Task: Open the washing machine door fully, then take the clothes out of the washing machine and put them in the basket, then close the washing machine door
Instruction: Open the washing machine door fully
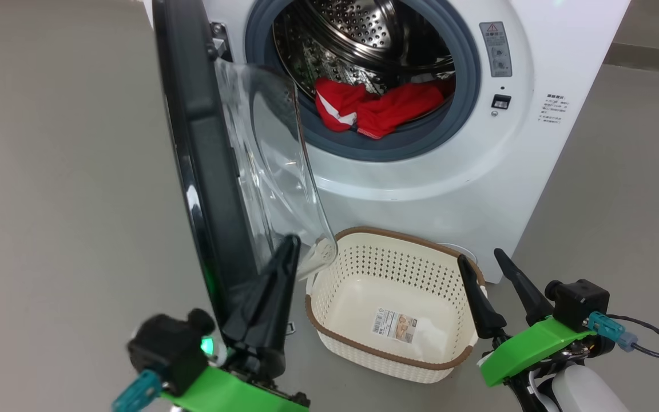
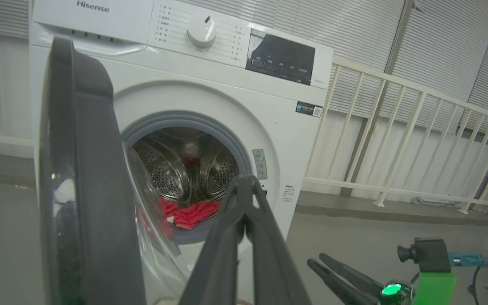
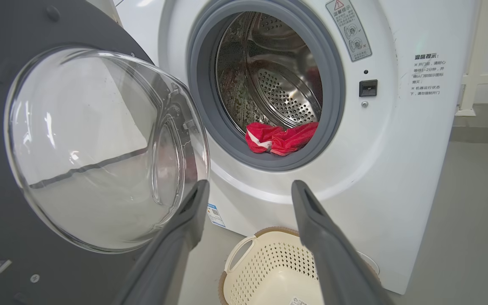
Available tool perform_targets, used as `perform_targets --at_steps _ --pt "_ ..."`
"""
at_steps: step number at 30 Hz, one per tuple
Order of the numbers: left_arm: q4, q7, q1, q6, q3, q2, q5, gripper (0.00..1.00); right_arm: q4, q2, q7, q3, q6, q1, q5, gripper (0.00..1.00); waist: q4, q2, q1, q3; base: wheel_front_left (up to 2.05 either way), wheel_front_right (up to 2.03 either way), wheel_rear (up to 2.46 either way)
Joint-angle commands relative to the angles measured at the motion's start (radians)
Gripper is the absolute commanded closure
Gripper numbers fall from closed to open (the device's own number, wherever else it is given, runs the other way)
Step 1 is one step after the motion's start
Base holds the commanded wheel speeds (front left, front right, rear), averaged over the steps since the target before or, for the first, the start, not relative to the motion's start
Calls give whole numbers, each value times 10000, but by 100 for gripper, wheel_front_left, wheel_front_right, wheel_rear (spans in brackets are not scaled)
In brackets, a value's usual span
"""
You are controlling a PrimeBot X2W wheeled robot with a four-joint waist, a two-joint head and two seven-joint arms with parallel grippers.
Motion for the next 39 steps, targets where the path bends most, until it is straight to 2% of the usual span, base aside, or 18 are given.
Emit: perform_targets --at_steps 1,7,14,30,39 --pt "-151 68 -32 45 275 75 -64 100 -220 41 -135 184 35 -178 115 0 -4 0 0 6 0 0 0" --pt "1388 486 125 347 134 75 -413 100 -200 41 -135 193 35 -167 126 0 -10 0 0 26 0 0 0" --pt "2230 558 147 728 242 75 -465 100 -169 41 -135 404 35 -79 262 0 12 0 0 0 0 0 0" --pt "2101 505 597 1473 1374 739 -638 100 -10 41 -136 971 35 13 218 0 380 0 0 -17 0 0 0" --pt "2092 356 674 2074 2078 1240 -383 100 68 -31 -136 1018 35 -48 236 0 573 0 0 179 0 0 0"
